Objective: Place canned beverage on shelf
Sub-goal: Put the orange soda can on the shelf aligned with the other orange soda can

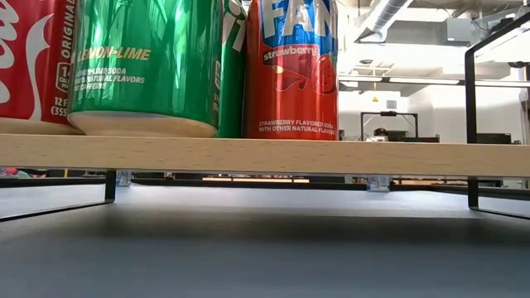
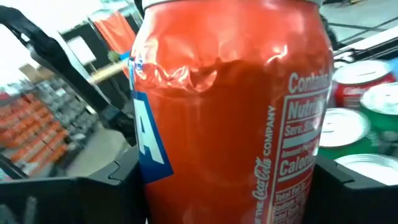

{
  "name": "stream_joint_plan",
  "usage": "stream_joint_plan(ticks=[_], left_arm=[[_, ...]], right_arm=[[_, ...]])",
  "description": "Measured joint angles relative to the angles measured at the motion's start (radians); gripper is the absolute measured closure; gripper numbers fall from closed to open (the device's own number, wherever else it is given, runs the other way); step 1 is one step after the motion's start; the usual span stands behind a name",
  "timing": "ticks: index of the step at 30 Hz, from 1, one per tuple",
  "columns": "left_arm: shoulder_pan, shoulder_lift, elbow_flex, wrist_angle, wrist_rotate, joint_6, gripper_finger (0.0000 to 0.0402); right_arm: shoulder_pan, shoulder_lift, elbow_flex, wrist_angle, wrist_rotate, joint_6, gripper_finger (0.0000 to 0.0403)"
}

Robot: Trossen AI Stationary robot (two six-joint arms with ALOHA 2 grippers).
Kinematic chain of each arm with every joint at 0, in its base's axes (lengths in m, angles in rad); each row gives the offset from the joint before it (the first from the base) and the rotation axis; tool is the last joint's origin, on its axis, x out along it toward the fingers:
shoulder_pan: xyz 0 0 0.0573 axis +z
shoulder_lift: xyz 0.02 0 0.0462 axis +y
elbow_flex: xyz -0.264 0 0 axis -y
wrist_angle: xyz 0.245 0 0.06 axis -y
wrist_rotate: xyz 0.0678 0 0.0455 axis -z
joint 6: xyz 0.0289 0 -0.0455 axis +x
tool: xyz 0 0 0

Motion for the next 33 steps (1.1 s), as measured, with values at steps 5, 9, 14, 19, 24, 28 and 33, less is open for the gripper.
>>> stream_joint_plan(ticks=[5, 9, 14, 19, 24, 28, 33], left_arm=[[0.000, 0.001, -0.009, 0.005, -0.018, -0.031, 0.0081], [0.000, 0.002, -0.041, -0.005, -0.060, -0.058, 0.0081], [0.000, 0.002, -0.107, 0.001, -0.106, -0.141, 0.0081], [-0.004, 0.003, -0.155, 0.031, -0.100, -0.232, 0.0081], [-0.013, 0.003, -0.161, 0.031, -0.126, -0.305, 0.0081], [-0.020, 0.002, -0.161, 0.031, -0.130, -0.352, 0.0081], [-0.040, 0.002, -0.161, 0.031, -0.179, -0.367, 0.0081]], right_arm=[[0.032, 0.039, -0.002, 0.080, -0.021, 0.001, 0.0113], [0.081, 0.020, 0.002, 0.088, 0.012, 0.006, 0.0112], [0.182, 0.019, 0.001, 0.084, 0.170, 0.003, 0.0112], [0.268, 0.019, 0.001, 0.085, 0.357, 0.004, 0.0112], [0.302, -0.021, 0.001, 0.147, 0.535, -0.142, 0.0112], [0.312, -0.075, 0.001, 0.137, 0.540, -0.255, 0.0112], [0.333, -0.178, 0.001, 0.114, 0.690, -0.451, 0.0112]])
